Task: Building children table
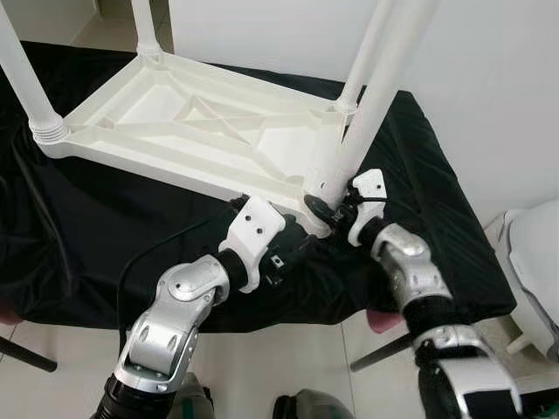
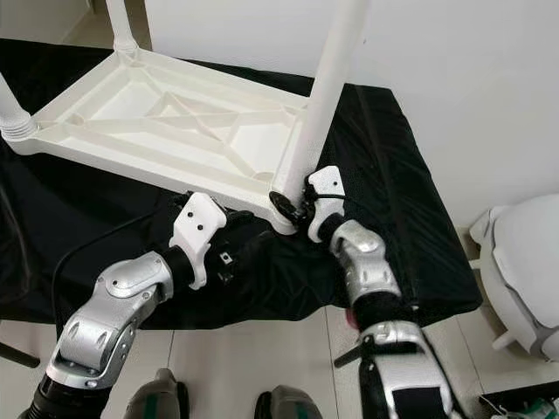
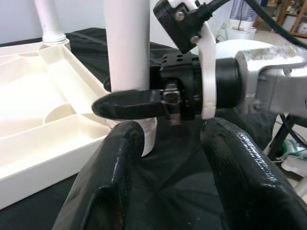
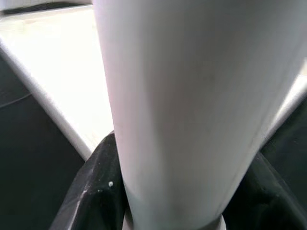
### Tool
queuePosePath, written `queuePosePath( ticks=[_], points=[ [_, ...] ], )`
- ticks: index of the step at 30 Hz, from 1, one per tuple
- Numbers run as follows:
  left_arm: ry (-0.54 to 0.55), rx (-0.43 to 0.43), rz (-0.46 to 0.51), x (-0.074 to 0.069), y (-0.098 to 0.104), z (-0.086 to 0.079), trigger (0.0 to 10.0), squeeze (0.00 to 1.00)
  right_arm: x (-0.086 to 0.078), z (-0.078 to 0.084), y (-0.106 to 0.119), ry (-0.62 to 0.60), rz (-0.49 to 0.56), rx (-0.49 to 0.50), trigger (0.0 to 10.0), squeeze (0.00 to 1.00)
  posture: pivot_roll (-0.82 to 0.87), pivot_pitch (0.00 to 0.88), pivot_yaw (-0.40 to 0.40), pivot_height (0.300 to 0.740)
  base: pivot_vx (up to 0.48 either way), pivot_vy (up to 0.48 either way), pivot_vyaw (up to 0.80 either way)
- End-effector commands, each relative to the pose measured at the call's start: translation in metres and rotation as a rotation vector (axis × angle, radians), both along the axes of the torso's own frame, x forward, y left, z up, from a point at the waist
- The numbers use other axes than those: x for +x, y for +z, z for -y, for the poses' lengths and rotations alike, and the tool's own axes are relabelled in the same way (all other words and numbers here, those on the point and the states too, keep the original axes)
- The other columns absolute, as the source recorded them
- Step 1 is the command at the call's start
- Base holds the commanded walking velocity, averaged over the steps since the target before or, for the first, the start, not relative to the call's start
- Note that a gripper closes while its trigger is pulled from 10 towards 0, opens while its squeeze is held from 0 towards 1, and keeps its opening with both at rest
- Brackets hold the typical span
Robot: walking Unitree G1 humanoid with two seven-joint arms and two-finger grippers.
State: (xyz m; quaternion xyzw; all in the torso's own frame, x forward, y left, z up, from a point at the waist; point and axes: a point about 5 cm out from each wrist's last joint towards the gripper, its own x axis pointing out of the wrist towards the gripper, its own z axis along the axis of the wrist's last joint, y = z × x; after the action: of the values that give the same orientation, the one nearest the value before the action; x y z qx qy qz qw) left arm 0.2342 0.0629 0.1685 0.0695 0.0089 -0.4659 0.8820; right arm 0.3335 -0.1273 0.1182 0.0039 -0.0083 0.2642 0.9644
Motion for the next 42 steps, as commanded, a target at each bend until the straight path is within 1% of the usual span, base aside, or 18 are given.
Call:
queuePosePath(
  ticks=[1,2,4,5,6,8,9,18,24,25,34,35,36,37,38,39,40,42],
  points=[
    [0.072,0.001,-0.001,0.002,-0.001,0.000,10.0,0.00,-0.002,-0.001,-0.002,-0.051,-0.018,0.011,10.0,0.00,0.02,0.002,-0.105,0.740,0.000,0.000,0.00],
    [0.072,0.001,-0.001,0.002,-0.001,0.000,10.0,0.00,-0.002,-0.001,-0.002,-0.051,-0.018,0.011,10.0,0.00,0.02,0.002,-0.105,0.740,0.000,0.000,0.00],
    [0.065,0.001,-0.003,0.002,-0.002,0.001,10.0,0.00,-0.005,0.000,-0.001,-0.307,0.007,0.033,10.0,0.00,0.01,0.003,-0.105,0.740,0.000,0.000,0.00],
    [0.065,0.001,-0.003,0.002,-0.002,0.001,10.0,0.00,-0.005,0.000,-0.001,-0.307,0.007,0.033,10.0,0.00,0.01,0.003,-0.105,0.740,0.000,0.000,0.00],
    [0.062,0.000,-0.003,0.002,-0.002,0.002,10.0,0.00,-0.010,0.001,-0.001,-0.446,0.012,0.036,10.0,0.00,0.01,0.002,-0.107,0.740,0.000,0.000,0.00],
    [0.062,0.000,-0.003,0.002,-0.002,0.002,10.0,0.00,-0.010,0.001,-0.001,-0.446,0.012,0.036,10.0,0.00,0.01,0.002,-0.107,0.740,0.000,0.000,0.00],
    [0.058,-0.002,-0.003,0.002,-0.002,0.004,10.0,0.00,-0.019,-0.001,0.003,-0.571,0.034,0.048,10.0,0.00,0.01,0.001,-0.108,0.740,0.000,0.000,0.00],
    [0.065,-0.002,-0.005,0.001,-0.001,0.002,10.0,0.00,-0.021,0.018,0.002,-0.713,-0.007,-0.011,10.0,0.00,0.01,0.010,-0.110,0.740,0.000,0.000,0.00],
    [0.074,-0.004,-0.005,0.002,-0.001,0.001,10.0,0.00,-0.019,0.016,0.002,-0.719,-0.021,-0.001,10.0,0.00,0.02,0.020,-0.113,0.740,0.000,0.000,0.00],
    [0.076,-0.005,-0.005,0.002,-0.001,0.001,10.0,0.00,-0.018,0.015,0.003,-0.715,-0.023,0.007,10.0,1.00,0.02,0.020,-0.113,0.740,0.000,0.000,0.00],
    [0.089,-0.009,-0.003,0.002,0.000,0.000,10.0,0.00,-0.012,0.021,0.014,-0.636,0.013,0.074,10.0,1.00,0.02,0.025,-0.113,0.740,0.000,0.000,0.00],
    [0.090,-0.009,-0.002,0.003,0.000,0.000,10.0,0.00,-0.009,0.020,0.015,-0.577,0.002,0.086,10.0,1.00,0.02,0.026,-0.115,0.740,0.000,0.000,0.00],
    [0.092,-0.010,-0.001,0.003,0.001,0.000,10.0,0.00,-0.006,0.017,0.015,-0.492,-0.002,0.086,10.0,0.52,0.02,0.024,-0.115,0.740,0.000,0.000,0.00],
    [0.092,-0.010,-0.001,0.003,0.001,0.000,10.0,0.00,-0.006,0.017,0.015,-0.492,-0.002,0.086,10.0,0.52,0.02,0.024,-0.115,0.740,0.000,0.000,0.00],
    [0.092,-0.010,0.000,0.003,0.001,0.000,10.0,0.00,-0.003,0.013,0.015,-0.383,-0.022,0.092,10.0,0.00,0.02,0.024,-0.115,0.740,0.000,0.000,0.00],
    [0.092,-0.010,0.000,0.003,0.001,0.000,10.0,0.00,-0.003,0.013,0.015,-0.383,-0.022,0.092,10.0,0.00,0.02,0.024,-0.115,0.740,0.000,0.000,0.00],
    [0.092,-0.010,0.002,0.004,0.001,0.000,10.0,0.00,0.000,0.012,0.014,-0.279,-0.025,0.063,10.0,0.00,0.02,0.020,-0.115,0.740,0.000,0.000,0.00],
    [0.093,-0.011,0.004,0.005,0.002,0.000,10.0,0.00,0.002,0.013,0.013,-0.190,-0.027,0.033,10.0,0.00,0.02,0.020,-0.115,0.740,0.000,0.000,0.00]
  ],
)
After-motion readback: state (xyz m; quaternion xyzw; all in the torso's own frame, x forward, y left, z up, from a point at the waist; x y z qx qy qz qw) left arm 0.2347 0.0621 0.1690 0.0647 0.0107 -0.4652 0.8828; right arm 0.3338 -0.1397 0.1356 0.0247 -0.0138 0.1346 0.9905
